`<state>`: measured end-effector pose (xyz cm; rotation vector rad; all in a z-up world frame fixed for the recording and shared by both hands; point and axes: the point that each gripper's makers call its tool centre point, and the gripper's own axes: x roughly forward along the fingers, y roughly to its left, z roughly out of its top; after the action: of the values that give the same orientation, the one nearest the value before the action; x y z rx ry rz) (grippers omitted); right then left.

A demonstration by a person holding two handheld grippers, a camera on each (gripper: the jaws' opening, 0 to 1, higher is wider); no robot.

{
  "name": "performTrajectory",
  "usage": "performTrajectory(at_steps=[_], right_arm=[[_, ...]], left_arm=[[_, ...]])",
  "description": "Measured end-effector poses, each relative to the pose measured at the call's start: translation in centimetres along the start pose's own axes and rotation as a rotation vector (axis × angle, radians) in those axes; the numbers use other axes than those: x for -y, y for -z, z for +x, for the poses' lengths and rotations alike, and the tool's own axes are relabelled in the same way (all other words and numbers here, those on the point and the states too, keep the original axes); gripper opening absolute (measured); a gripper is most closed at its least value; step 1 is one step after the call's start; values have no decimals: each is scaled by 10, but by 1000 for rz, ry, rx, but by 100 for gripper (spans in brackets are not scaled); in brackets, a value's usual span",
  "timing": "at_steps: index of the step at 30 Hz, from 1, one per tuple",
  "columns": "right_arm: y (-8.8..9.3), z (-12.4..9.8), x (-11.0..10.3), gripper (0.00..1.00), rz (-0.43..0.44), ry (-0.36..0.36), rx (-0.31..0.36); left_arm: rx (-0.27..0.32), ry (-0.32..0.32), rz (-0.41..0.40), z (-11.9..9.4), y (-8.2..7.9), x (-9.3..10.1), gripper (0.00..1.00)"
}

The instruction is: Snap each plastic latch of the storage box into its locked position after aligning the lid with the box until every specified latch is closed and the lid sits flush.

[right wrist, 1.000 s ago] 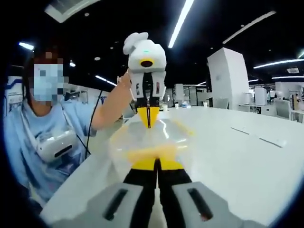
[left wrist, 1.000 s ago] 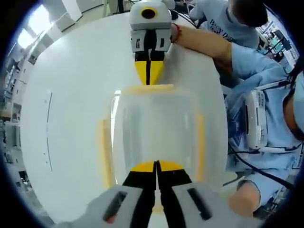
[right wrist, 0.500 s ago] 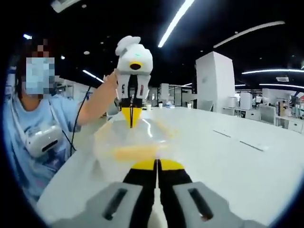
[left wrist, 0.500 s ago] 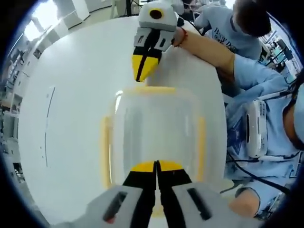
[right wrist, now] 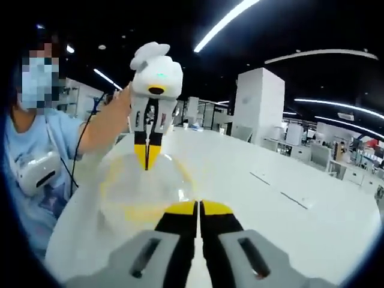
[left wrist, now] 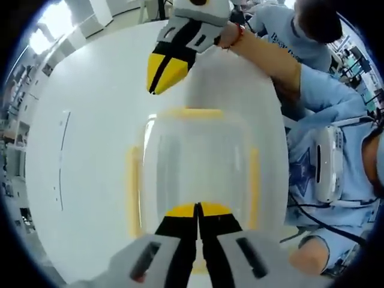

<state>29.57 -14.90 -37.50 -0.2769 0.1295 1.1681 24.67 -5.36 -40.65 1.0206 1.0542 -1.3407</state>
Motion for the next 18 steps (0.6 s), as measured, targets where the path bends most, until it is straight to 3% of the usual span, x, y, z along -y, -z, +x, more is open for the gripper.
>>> performTrajectory(at_steps=[8,12,14,18], right_arm=[[-30,15,-13,1,-117,-40,-96],[-36,29,-31,1,-180,-100,-174],[-40,39,-46,1,-155,-170,-168],[-40,41,-48,0,-150,-178,-180]], left_arm=[[25,-11,0,1,1,-1,0],[64,3,3,1,2,-2,0],[75,12,3,1,1,-3,0],[78,14,2,1,1,-3,0]])
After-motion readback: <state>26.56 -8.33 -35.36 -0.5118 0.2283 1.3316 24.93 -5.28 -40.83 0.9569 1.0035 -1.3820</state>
